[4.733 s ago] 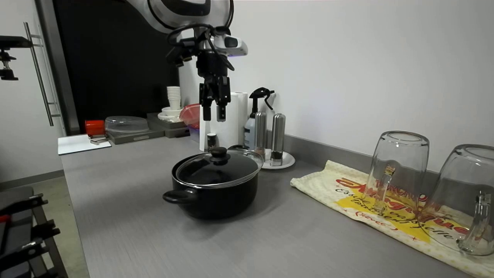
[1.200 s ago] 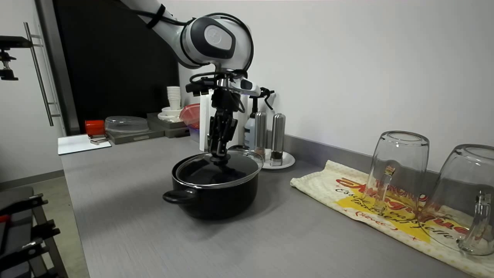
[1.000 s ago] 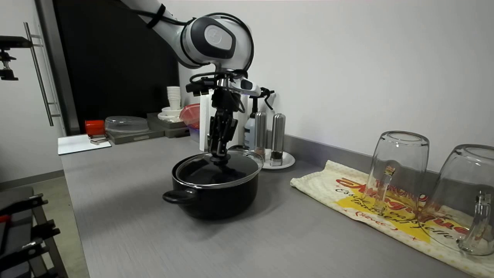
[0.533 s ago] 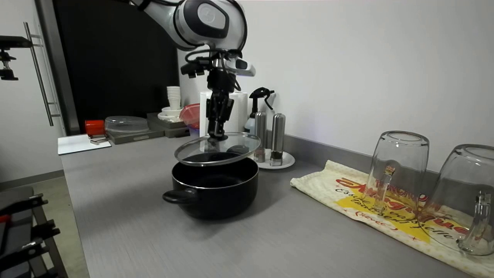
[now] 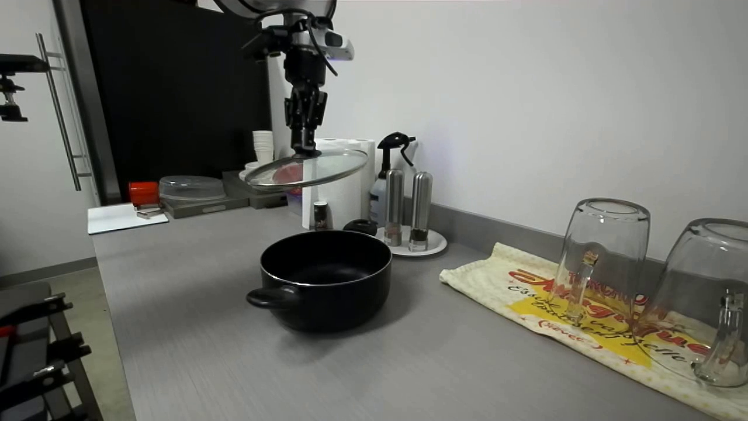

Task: Pick lid from the pot and put it on the table

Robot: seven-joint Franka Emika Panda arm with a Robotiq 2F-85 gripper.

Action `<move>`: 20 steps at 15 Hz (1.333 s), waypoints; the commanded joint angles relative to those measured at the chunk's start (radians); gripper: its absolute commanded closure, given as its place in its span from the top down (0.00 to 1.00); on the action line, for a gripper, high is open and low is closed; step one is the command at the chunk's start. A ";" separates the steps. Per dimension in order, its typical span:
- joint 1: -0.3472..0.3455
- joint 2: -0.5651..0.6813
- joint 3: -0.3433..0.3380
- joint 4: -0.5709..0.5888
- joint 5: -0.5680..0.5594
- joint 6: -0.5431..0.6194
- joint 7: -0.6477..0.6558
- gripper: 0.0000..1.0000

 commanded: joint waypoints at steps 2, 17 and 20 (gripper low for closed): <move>0.068 -0.053 0.053 -0.026 -0.012 -0.010 -0.027 0.25; 0.246 0.261 0.124 -0.104 -0.149 0.092 0.008 0.25; 0.232 0.296 0.119 -0.088 -0.098 0.124 0.039 0.25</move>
